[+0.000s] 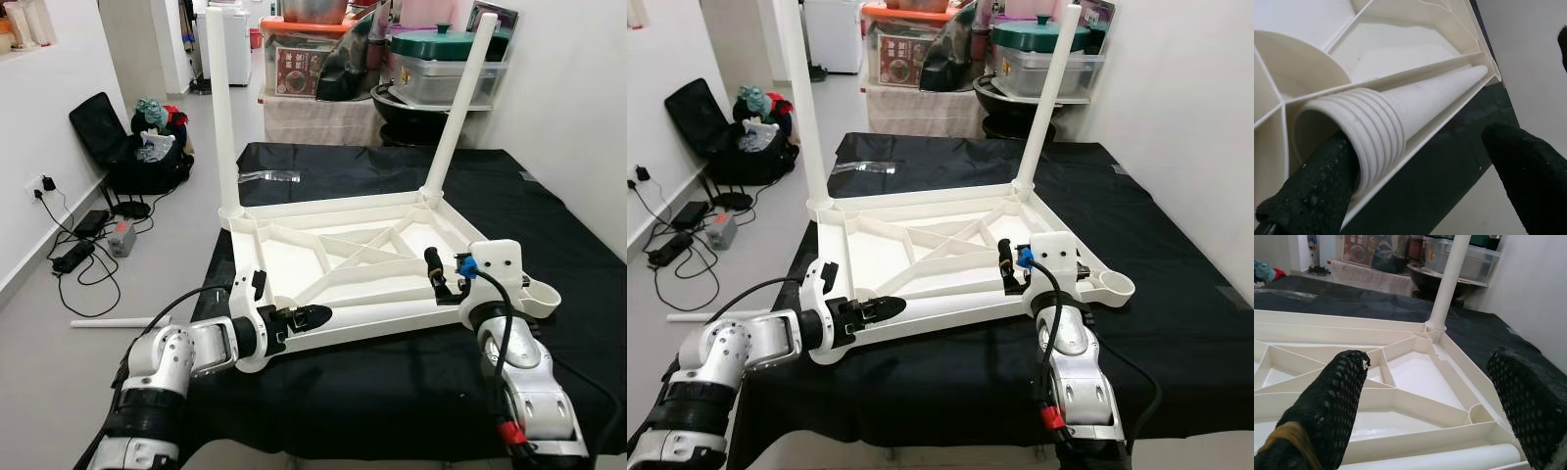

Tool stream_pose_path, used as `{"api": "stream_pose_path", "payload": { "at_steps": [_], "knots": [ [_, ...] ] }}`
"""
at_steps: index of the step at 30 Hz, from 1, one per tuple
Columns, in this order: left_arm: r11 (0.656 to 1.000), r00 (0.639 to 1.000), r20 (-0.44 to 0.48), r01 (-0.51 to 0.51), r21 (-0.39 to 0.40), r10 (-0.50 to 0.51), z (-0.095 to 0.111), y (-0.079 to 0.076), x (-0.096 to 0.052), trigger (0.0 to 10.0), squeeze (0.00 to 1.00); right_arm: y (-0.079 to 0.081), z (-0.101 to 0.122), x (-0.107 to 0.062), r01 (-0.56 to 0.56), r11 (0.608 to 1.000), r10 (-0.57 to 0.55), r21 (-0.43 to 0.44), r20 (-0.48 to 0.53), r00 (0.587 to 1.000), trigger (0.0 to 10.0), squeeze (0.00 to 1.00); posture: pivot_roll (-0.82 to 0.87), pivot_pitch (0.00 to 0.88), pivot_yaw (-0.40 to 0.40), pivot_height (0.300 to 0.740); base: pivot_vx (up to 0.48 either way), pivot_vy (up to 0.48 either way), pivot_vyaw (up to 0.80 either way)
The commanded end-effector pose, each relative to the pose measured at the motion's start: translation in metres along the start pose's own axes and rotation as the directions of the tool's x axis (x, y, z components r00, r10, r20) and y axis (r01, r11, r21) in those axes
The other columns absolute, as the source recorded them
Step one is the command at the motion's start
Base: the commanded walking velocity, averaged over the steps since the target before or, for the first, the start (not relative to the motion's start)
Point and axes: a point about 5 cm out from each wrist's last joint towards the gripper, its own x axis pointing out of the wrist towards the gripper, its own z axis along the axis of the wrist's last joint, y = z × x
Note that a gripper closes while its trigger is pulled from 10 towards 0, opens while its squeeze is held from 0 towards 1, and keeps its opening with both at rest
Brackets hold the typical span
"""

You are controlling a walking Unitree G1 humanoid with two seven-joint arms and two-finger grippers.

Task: Building children table

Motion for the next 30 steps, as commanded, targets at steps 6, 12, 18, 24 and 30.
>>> {"api": "stream_pose_path", "payload": {
  "at_steps": [6, 12, 18, 24, 30],
  "knots": [
    [0.998, 0.997, -0.037, -0.066, -0.019, 0.065, -0.004, 0.012, 0.011, 10.0, 0.00, -0.004, -0.004, 0.000, 0.029, 0.999, -0.027, 0.039, -0.035, 0.999, 10.0, 0.00, 0.01, 0.000, -0.044, 0.740, 0.000, 0.000, 0.00],
    [0.996, 0.996, -0.024, -0.088, -0.029, 0.088, 0.000, 0.017, 0.023, 10.0, 0.00, -0.006, -0.010, -0.001, 0.060, 0.996, -0.055, 0.068, -0.072, 0.996, 10.0, 0.00, 0.00, 0.000, -0.042, 0.740, 0.000, 0.000, 0.00],
    [0.997, 0.996, -0.043, -0.075, -0.014, 0.075, -0.004, 0.014, 0.034, 10.0, 0.00, -0.009, -0.011, -0.001, 0.086, 0.993, -0.079, 0.082, -0.084, 0.993, 10.0, 0.00, 0.00, 0.000, -0.036, 0.740, 0.000, 0.000, 0.00],
    [1.000, 0.999, -0.044, -0.026, 0.002, 0.026, -0.004, 0.009, 0.036, 0.0, 0.00, -0.012, -0.012, -0.002, 0.107, 0.990, -0.098, 0.088, -0.093, 0.991, 10.0, 0.00, 0.00, 0.000, -0.033, 0.740, 0.000, 0.000, 0.00],
    [0.999, 0.998, -0.052, 0.035, 0.032, -0.034, -0.005, 0.006, 0.034, 0.0, 0.00, -0.011, -0.014, -0.001, 0.120, 0.988, -0.109, 0.097, -0.104, 0.989, 10.0, 0.00, 0.01, 0.000, -0.036, 0.740, 0.000, 0.000, 0.00]
  ]
}}
